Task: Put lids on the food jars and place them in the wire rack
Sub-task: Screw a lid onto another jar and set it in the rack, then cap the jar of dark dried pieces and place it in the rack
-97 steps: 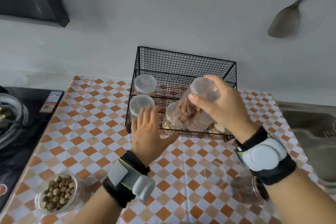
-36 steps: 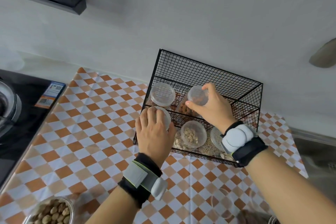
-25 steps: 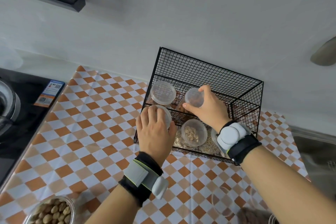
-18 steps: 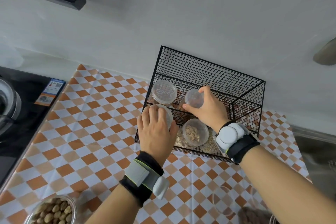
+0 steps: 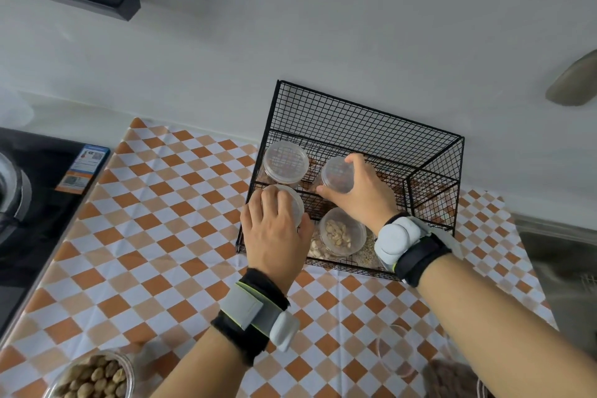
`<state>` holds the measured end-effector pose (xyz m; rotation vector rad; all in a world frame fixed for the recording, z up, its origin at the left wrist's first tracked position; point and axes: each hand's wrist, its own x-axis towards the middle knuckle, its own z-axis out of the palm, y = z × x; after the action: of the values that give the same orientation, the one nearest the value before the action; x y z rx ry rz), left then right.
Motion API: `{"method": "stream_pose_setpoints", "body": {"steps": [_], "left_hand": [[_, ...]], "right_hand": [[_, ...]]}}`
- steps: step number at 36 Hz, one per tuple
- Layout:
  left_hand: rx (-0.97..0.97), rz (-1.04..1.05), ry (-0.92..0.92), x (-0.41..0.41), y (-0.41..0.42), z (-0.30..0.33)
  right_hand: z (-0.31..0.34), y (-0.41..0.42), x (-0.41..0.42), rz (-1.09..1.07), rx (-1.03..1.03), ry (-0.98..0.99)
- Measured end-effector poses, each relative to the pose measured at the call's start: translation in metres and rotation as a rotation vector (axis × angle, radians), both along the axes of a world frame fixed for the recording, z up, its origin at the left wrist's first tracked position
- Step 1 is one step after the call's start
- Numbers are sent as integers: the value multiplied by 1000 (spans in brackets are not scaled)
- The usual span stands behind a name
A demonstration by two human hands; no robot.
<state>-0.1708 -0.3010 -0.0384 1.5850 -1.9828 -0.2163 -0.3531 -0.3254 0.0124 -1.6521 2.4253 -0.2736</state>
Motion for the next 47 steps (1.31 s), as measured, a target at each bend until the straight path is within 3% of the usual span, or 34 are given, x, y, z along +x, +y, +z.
{"method": "stream_pose_setpoints", "body": {"steps": [8, 12, 15, 23, 27, 34, 47], "left_hand": [[54, 1, 56, -1, 3, 3], [163, -20, 223, -2, 11, 10], [124, -30, 291, -1, 24, 14], [69, -356, 367, -28, 89, 22], [212, -566, 272, -47, 121, 20], [462, -799, -122, -79, 158, 2], [667, -857, -592, -137, 197, -25]], "right_hand": [[14, 42, -3, 120, -156, 68], [27, 82, -11, 146, -208, 80], [38, 114, -20, 146, -217, 56], [48, 215, -68, -12, -191, -25], [52, 264, -88, -141, -191, -94], [51, 331, -121, -308, -149, -307], [-5, 422, -152, -362, 7, -695]]}}
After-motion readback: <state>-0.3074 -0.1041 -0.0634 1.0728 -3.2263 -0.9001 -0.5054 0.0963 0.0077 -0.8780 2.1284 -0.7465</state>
